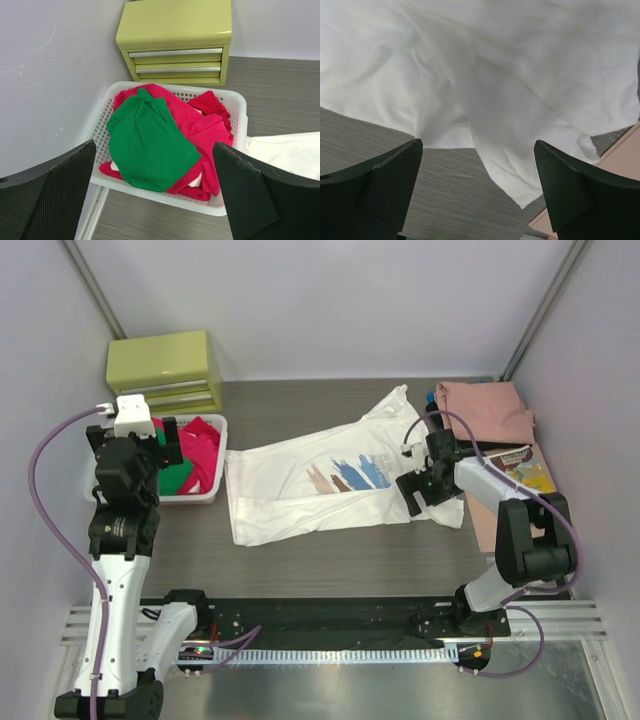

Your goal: Fold and stack the t-shirts

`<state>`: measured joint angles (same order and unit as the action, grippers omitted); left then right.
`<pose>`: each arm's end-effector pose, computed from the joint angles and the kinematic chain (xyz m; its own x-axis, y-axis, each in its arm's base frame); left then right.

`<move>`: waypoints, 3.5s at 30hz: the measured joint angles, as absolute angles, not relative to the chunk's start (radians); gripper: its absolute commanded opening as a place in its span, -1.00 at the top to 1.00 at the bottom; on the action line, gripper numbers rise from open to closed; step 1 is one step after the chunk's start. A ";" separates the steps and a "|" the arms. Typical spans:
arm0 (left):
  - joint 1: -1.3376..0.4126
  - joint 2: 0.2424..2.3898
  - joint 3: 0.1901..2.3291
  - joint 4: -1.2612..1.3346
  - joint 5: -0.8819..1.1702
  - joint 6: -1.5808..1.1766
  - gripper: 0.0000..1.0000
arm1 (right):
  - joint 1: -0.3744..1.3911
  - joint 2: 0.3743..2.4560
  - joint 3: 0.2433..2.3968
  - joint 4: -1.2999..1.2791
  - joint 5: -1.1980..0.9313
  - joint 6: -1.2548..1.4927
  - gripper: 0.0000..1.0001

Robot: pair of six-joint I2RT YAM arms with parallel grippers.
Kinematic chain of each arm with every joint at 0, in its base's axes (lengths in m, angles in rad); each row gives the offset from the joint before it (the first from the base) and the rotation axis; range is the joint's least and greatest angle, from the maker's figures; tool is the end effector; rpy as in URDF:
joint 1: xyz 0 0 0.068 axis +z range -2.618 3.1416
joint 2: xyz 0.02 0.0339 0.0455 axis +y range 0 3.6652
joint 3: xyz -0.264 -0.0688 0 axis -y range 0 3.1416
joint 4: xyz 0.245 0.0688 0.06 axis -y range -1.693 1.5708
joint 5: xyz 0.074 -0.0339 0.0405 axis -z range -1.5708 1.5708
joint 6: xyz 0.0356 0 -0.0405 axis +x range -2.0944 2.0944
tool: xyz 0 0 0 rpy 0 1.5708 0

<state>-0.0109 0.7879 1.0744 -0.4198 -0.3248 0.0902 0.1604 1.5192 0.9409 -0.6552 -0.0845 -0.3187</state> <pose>0.1587 0.0096 0.4131 -0.1599 0.0871 -0.9833 -0.2927 0.9471 0.1315 0.2765 0.0478 0.1902 -0.8261 -0.4499 -0.3392 -0.4692 0.8826 -0.0281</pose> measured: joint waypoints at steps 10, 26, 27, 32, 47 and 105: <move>-0.011 0.788 1.068 -0.416 -0.324 0.106 -1.00 | 0.225 1.636 1.075 -0.629 -0.072 -0.290 -1.00; -0.011 0.796 1.061 -0.415 -0.326 0.116 -0.99 | 0.247 1.785 1.120 -0.580 -0.043 -0.278 -0.99; -0.011 0.796 1.061 -0.415 -0.326 0.116 -1.00 | 0.247 1.779 1.118 -0.576 -0.042 -0.280 -0.99; -0.011 0.790 1.056 -0.415 -0.326 0.116 -1.00 | 0.246 1.733 1.055 -0.524 -0.041 -0.278 -1.00; -0.011 0.783 1.039 -0.414 -0.317 0.113 -1.00 | 0.247 1.528 0.952 -0.651 -0.051 -0.316 -1.00; -0.256 2.038 1.650 -0.599 -0.212 -0.044 -1.00 | 0.083 2.221 2.068 -0.664 -0.127 -0.195 -0.90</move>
